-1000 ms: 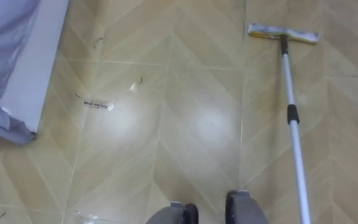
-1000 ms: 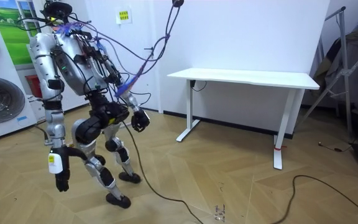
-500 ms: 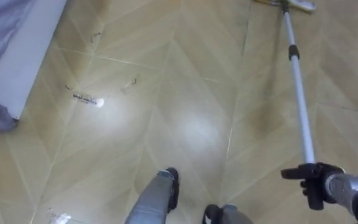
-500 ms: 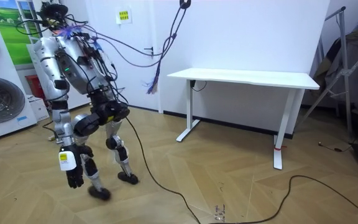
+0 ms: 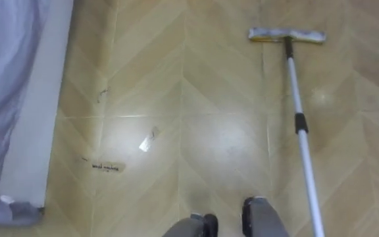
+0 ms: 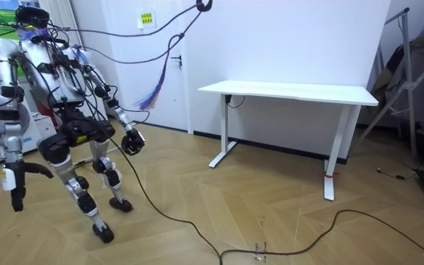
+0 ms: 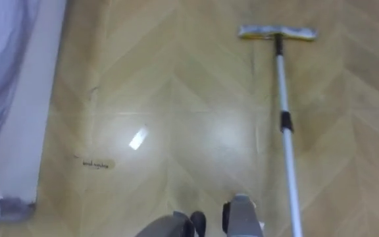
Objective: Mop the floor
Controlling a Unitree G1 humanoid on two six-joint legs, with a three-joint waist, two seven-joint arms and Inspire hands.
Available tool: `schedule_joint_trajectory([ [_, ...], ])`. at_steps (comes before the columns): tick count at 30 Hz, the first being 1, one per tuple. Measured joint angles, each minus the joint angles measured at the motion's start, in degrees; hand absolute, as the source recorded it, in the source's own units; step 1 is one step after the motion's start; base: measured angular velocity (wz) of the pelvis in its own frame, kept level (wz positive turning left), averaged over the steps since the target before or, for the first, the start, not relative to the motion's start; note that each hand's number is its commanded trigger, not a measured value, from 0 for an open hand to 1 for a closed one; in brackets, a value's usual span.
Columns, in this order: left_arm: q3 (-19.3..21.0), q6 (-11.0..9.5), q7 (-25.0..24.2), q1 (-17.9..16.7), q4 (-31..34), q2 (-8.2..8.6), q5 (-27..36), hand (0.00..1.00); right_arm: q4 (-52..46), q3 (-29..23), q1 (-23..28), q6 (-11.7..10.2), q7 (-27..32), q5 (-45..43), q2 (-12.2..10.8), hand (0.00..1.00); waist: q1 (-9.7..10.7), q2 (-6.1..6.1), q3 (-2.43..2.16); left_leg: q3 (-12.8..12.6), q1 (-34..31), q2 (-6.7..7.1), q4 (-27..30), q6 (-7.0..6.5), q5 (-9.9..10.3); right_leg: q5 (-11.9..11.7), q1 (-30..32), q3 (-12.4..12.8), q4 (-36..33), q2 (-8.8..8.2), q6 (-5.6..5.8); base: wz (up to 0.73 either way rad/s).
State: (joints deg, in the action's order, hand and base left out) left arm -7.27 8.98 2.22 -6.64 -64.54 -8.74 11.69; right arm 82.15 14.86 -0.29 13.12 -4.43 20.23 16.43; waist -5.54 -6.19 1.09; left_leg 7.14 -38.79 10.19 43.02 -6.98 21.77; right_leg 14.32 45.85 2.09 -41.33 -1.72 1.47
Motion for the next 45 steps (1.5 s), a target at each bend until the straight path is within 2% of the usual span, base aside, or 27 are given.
schedule_joint_trajectory([
  [1, 0.3, 0.3, 0.1, 0.0, -0.1, 0.25, 0.0, 0.00, 0.0, -0.3, -1.7, 1.0, 0.2, -0.7, 0.5, 1.00, 0.3, -0.37, 0.04, 0.4, -0.1, -0.04, 0.9, 0.71, 0.7, 0.4, -0.4, -2.0, -0.8, -0.83, -0.65, 0.11],
  [4, 0.3, 0.7, -0.1, 0.1, -0.2, -1.08, 2.7, 0.00, 1.0, -0.3, -9.2, 4.2, -0.8, -0.9, 2.7, 1.00, -0.9, 1.58, 0.65, -0.7, -1.4, -0.33, 6.5, 3.69, 2.2, 4.1, -0.2, -6.9, -5.7, -3.64, -2.10, 0.26],
  [6, -1.2, 1.1, 0.0, 0.1, -0.1, -3.92, 6.3, 0.00, 1.1, 0.1, -15.6, 4.2, -1.9, -0.6, 5.4, 1.00, -2.9, 4.41, 0.38, -3.1, -4.8, -1.37, 14.3, 5.60, 2.2, 8.0, 1.2, -7.6, -10.1, -3.83, -3.28, 0.33],
  [7, -2.1, 1.3, 0.0, 0.1, 0.0, -4.78, 7.0, 0.00, 1.0, 0.6, -17.5, 4.0, -2.2, -0.3, 6.0, 1.00, -3.2, 5.13, 0.54, -3.9, -5.9, -2.03, 16.8, 6.61, 1.6, 8.7, 1.4, -7.8, -11.1, -3.62, -3.44, 0.28],
  [8, -3.0, 2.0, 0.0, 0.1, 0.0, -6.05, 7.8, 0.00, 0.8, 1.5, -20.8, 3.0, -3.0, -0.2, 7.4, 1.00, -4.4, 6.49, 0.59, -5.1, -8.2, -3.41, 21.4, 8.59, 0.0, 9.8, 1.5, -8.0, -12.4, -2.75, -4.02, 0.18],
  [9, -3.7, 2.4, 0.1, 0.0, 0.0, -6.49, 7.8, 0.00, 0.5, 2.7, -22.6, 1.8, -3.5, 0.2, 9.0, 1.00, -5.9, 7.05, 0.49, -5.6, -9.8, -4.81, 25.6, 8.91, -2.1, 10.5, 1.0, -8.7, -12.9, -1.93, -4.60, 0.09],
  [10, -4.0, 2.6, 0.0, -0.1, 0.1, -6.53, 7.8, 0.00, 0.1, 3.0, -23.7, 1.2, -3.7, 0.3, 9.6, 1.00, -6.7, 7.27, 0.47, -5.9, -10.6, -5.48, 27.4, 8.91, -3.5, 10.8, 0.6, -8.8, -13.0, -1.46, -4.80, -0.06],
  [12, -5.4, 3.1, -0.7, -0.8, 0.5, -6.45, 7.7, 0.00, 0.0, 3.4, -27.7, 1.0, -4.7, 0.3, 10.8, 1.00, -8.2, 8.08, 0.81, -7.4, -13.0, -6.84, 31.7, 8.83, -9.7, 11.6, -1.0, -8.1, -12.9, -0.90, -5.22, 0.01],
  [13, -5.3, 3.3, -1.4, -0.9, 0.6, -6.68, 7.5, 0.00, 0.0, 3.5, -28.8, 1.4, -5.4, 1.0, 10.9, 1.00, -8.7, 9.27, 0.91, -8.2, -13.9, -6.75, 30.3, 7.63, -8.8, 12.2, -1.5, -7.1, -12.7, -1.10, -5.18, 0.39],
  [14, -5.3, 3.1, -2.2, -0.7, 0.7, -6.85, 7.4, 0.00, 0.0, 3.5, -28.9, 1.4, -6.0, 2.4, 11.1, 1.00, -8.5, 9.16, 0.97, -8.0, -14.6, -6.84, 22.6, 6.16, -5.8, 12.4, -2.6, -6.8, -11.3, -0.88, -4.98, 0.49],
  [15, -5.1, 3.0, -2.9, -0.7, 0.9, -6.92, 7.4, 0.00, 0.1, 3.1, -28.5, 1.5, -6.2, 2.8, 11.2, 1.00, -8.4, 8.78, 1.04, -8.0, -14.7, -6.90, 18.0, 5.95, -5.6, 12.3, -3.5, -6.8, -10.3, -0.60, -4.62, 0.68],
  [16, -4.8, 2.9, -4.5, -0.6, 0.8, -7.00, 6.8, 0.00, 0.1, 2.7, -26.2, 1.5, -6.4, 4.1, 11.0, 1.00, -8.3, 7.77, 0.82, -8.0, -14.1, -7.52, 7.2, 5.85, -6.1, 12.4, -5.5, -6.8, -8.2, -0.24, -4.15, 0.71],
  [17, -4.8, 2.7, -5.7, -0.4, 0.1, -7.05, 6.0, 0.00, 0.2, 2.4, -22.5, 1.0, -6.9, 6.2, 10.7, 1.00, -7.7, 6.84, 0.78, -8.5, -12.9, -7.34, 1.3, 4.67, -9.0, 13.3, -7.8, -6.5, -7.0, -0.43, -3.78, 0.92],
  [20, -4.0, 1.9, -6.8, -0.1, -1.4, -5.81, 4.5, 0.00, 0.8, 2.2, -12.1, 0.4, -8.2, 8.8, 10.2, 1.00, -6.6, 5.01, 0.03, -13.4, -10.3, -7.24, 0.9, -0.34, -6.9, 14.0, -8.7, -3.2, -9.7, -1.64, -1.42, 0.43],
  [21, -2.9, 1.9, -6.9, -0.3, -1.7, -5.11, 4.2, 0.00, 0.8, 2.2, -9.1, -0.3, -8.2, 8.5, 9.7, 1.00, -6.3, 4.79, -0.07, -14.8, -9.1, -6.68, 1.3, -1.29, -5.4, 12.7, -7.5, -2.5, -13.9, -2.47, 0.14, -0.16],
  [23, -1.9, 1.8, -6.8, -0.3, -1.8, -4.50, 4.3, 0.00, 0.9, 2.2, -5.5, -1.5, -8.1, 8.2, 8.9, 1.00, -4.1, 3.61, -0.83, -14.8, -7.8, -5.56, 2.2, -2.13, -3.4, 10.2, -6.3, -2.3, -18.7, -3.71, 1.37, -0.09],
  [25, -1.8, 0.6, -6.4, 0.8, -1.8, -4.16, 3.9, 0.00, 0.9, 2.4, -2.9, -2.3, -7.3, 7.7, 7.6, 1.00, -2.2, 1.96, -1.12, -12.8, -6.3, -4.40, 2.2, -2.29, -2.1, 7.3, -5.3, -2.0, -22.3, -4.03, 1.23, -0.06],
  [28, -0.6, -1.1, -5.1, 2.1, -1.8, -3.01, 3.9, 0.00, 0.9, 2.7, -1.3, -2.7, -5.1, 6.5, 4.9, 1.00, -1.7, 0.65, -0.84, -9.3, -4.1, -3.27, 1.1, -1.91, -1.2, 7.4, 0.6, -1.2, -23.1, -3.82, 1.07, -0.55],
  [30, -0.8, -1.0, -3.9, 0.9, -1.9, -2.52, 3.9, 0.00, 0.9, 3.1, -0.2, -2.7, -4.3, 5.3, 2.5, 1.00, -0.6, -0.12, -0.47, -5.5, -1.7, -1.98, 0.8, -0.79, -0.2, 6.9, 2.4, -1.4, -16.5, -4.07, 0.72, -0.46],
  [32, -0.9, -0.5, -3.3, 0.1, -1.9, -2.48, 3.9, 0.00, 0.3, 3.0, 0.2, -2.7, -3.9, 4.3, 1.6, 1.00, 0.8, -0.04, -0.44, -5.2, -1.5, -1.17, 2.2, -0.14, 1.4, 4.1, 1.9, -1.3, -7.9, -4.60, 1.08, -0.11],
  [36, -0.7, 0.0, -2.3, 0.0, -2.1, -0.83, 5.5, 0.00, -0.9, 2.4, -0.4, -1.8, -3.1, 4.2, 0.7, 1.00, 0.5, -0.61, -0.24, -4.3, -1.7, -2.40, 4.2, 1.38, 3.2, 5.5, 0.7, -4.2, -8.2, -4.09, -0.66, -0.06],
  [37, -1.0, 0.3, -2.3, 0.0, -2.2, -0.93, 7.0, 0.00, -1.0, 2.3, -2.1, -0.7, -3.1, 4.3, 0.7, 1.00, 0.5, -0.33, -0.19, -3.9, -1.4, -2.90, 4.8, 1.93, 3.6, 6.1, -0.1, -5.4, -7.9, -4.03, -1.26, 0.24],
  [40, -0.9, 0.5, -2.2, -0.2, -1.7, -2.80, 9.4, 0.00, -3.2, 1.7, -10.3, 4.3, -3.8, 2.3, 3.0, 1.00, -0.8, 4.26, 0.59, -4.9, -0.9, -4.43, 4.8, 2.99, 4.0, 6.8, 0.4, -5.1, -8.6, -3.01, -2.78, -0.12],
  [41, -1.0, 0.5, -2.2, -0.6, -1.6, -4.27, 10.8, 0.00, -3.6, 2.0, -16.1, 4.9, -4.2, 2.0, 5.1, 1.00, -1.4, 5.61, 0.60, -5.4, -0.9, -5.52, 4.9, 3.61, 4.1, 6.4, 0.6, -5.5, -8.3, -2.27, -3.26, -0.40],
  [42, -2.0, 0.5, -2.1, -0.7, -1.0, -6.31, 11.3, 0.00, -4.7, 3.4, -20.2, 3.9, -4.2, 2.5, 7.1, 1.00, -2.0, 7.25, 0.88, -5.3, -1.3, -6.54, 5.3, 4.37, 4.0, 6.0, 0.7, -5.5, -7.8, -1.59, -4.03, -0.26],
  [43, -2.6, 0.5, -1.7, -0.8, -0.4, -7.24, 11.3, 0.00, -5.1, 4.1, -22.0, 2.9, -4.2, 3.0, 7.8, 1.00, -2.4, 7.54, 0.90, -5.2, -1.8, -7.11, 5.7, 4.83, 4.1, 5.7, 0.7, -5.8, -7.4, -0.83, -4.39, 0.09],
  [45, -3.1, 0.5, -0.7, -0.7, 1.0, -9.04, 11.3, 0.00, -6.5, 3.8, -25.9, 0.5, -4.5, 5.9, 11.0, 1.00, -4.3, 8.93, 0.55, -5.5, -3.3, -8.99, 7.1, 5.98, 3.7, 4.9, 0.7, -7.0, -6.2, 0.89, -5.08, 0.31],
])
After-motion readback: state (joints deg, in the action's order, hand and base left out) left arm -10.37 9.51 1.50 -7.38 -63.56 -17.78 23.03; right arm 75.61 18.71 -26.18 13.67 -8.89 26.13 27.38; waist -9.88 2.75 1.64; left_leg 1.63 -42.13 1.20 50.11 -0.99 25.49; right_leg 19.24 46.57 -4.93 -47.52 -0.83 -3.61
